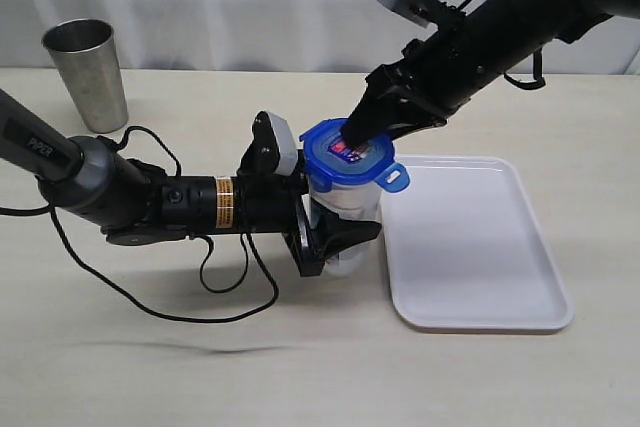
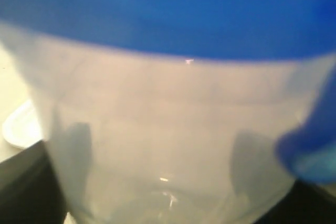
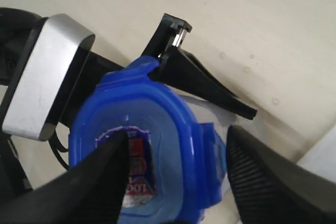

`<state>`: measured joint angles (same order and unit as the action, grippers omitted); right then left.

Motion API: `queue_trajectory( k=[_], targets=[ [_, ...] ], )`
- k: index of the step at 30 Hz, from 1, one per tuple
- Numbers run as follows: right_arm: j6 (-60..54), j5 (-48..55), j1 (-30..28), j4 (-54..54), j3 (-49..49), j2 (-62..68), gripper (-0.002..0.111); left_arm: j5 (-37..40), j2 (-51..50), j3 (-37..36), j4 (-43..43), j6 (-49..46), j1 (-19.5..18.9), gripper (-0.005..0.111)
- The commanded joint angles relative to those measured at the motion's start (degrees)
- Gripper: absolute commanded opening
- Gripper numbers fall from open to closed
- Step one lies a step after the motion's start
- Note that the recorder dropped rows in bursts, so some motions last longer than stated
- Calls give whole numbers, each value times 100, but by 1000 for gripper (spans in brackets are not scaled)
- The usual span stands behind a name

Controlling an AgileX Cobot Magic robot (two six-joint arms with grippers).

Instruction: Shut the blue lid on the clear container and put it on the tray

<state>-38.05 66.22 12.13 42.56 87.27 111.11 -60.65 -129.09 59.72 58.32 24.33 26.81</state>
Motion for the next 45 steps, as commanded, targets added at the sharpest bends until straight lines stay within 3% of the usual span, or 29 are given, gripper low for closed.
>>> queue_trajectory(
  k=[1,7,11,14,16,19,21,22,27,32,40,45],
  targets=[
    [-370,-172,9,-698,-134,-266,54,458,-27,-9,76,-11,41,0],
    [-664,-320,9,-212,-134,-1076,54,456,-27,-9,88,-11,41,0],
    [-2039,-208,145,-145,-134,-1482,54,456,-27,-9,89,-27,41,0],
    [-2538,-478,444,-204,-134,-1772,46,456,-27,-9,108,-52,41,0],
    [-1869,-925,676,-448,-134,-1889,45,456,-27,-9,101,-153,41,0],
    [1216,-1479,868,-1395,-134,-1944,45,456,-27,-9,101,-170,41,0],
    [3070,-1136,919,-2107,-134,-1944,45,456,-27,-9,90,-168,41,0],
    [3481,-855,933,-2187,-134,-1930,45,467,-27,-9,90,-168,41,0],
    [3606,308,933,-1608,-149,-1889,45,467,-27,-9,90,-168,41,0],
    [4025,267,933,-1456,-485,-1889,44,465,-27,-9,90,-180,41,0],
    [-354,88,933,-1856,-760,-1967,44,504,-27,-9,102,-181,41,0],
    [-2408,-234,933,-2561,-760,-1991,42,504,-27,-9,102,-181,41,0]
  ],
)
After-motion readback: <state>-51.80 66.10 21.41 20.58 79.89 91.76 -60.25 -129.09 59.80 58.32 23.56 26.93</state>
